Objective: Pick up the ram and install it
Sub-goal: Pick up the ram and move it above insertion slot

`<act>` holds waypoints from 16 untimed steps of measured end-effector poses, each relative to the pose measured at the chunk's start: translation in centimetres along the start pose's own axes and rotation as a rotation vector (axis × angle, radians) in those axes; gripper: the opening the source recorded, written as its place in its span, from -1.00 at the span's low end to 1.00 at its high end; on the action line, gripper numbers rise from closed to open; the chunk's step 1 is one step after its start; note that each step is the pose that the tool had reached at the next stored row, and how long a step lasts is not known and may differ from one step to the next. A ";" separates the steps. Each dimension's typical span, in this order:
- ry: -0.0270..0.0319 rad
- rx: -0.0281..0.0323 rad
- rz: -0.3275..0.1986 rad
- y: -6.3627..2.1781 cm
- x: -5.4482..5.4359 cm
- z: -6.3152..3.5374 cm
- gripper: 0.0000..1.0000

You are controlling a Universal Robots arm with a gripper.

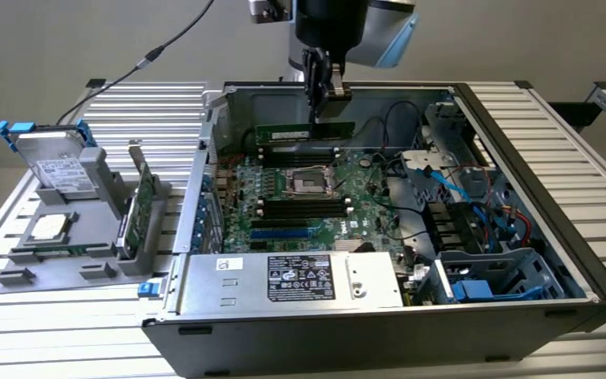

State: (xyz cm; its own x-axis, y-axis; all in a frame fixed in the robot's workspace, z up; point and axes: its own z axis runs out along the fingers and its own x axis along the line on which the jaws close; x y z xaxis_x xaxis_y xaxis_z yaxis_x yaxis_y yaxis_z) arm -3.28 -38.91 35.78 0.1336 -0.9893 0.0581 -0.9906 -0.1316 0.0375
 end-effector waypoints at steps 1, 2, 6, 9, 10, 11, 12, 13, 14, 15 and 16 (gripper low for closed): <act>-0.0002 -0.0003 0.005 -0.06 0.0 0.17 -0.72; -0.0004 -0.0005 0.009 -0.16 0.0 0.35 -0.72; -0.0007 -0.0009 0.015 -0.64 -0.1 1.06 -0.72; -0.0012 -0.0015 0.027 -0.81 -0.2 1.60 -0.72; -0.0012 -0.0020 0.033 -0.84 -0.2 1.77 -0.72; -0.0015 -0.0024 0.040 -0.87 -0.3 1.96 -0.72; -0.0018 -0.0028 0.048 -0.90 -0.3 2.15 -0.72; -0.0021 -0.0032 0.054 -0.93 -0.3 2.32 -0.72; -0.0025 -0.0035 0.062 -0.96 -0.3 2.50 -0.72; -0.0027 -0.0040 0.069 -0.98 -0.3 2.69 -0.72; -0.0028 -0.0043 0.074 -1.02 -0.3 2.86 -0.72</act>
State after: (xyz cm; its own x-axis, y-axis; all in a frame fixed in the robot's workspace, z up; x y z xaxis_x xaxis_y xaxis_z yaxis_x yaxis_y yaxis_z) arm -2.40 -38.61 32.88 0.0597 -0.9965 0.0581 -0.9976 -0.0575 0.0374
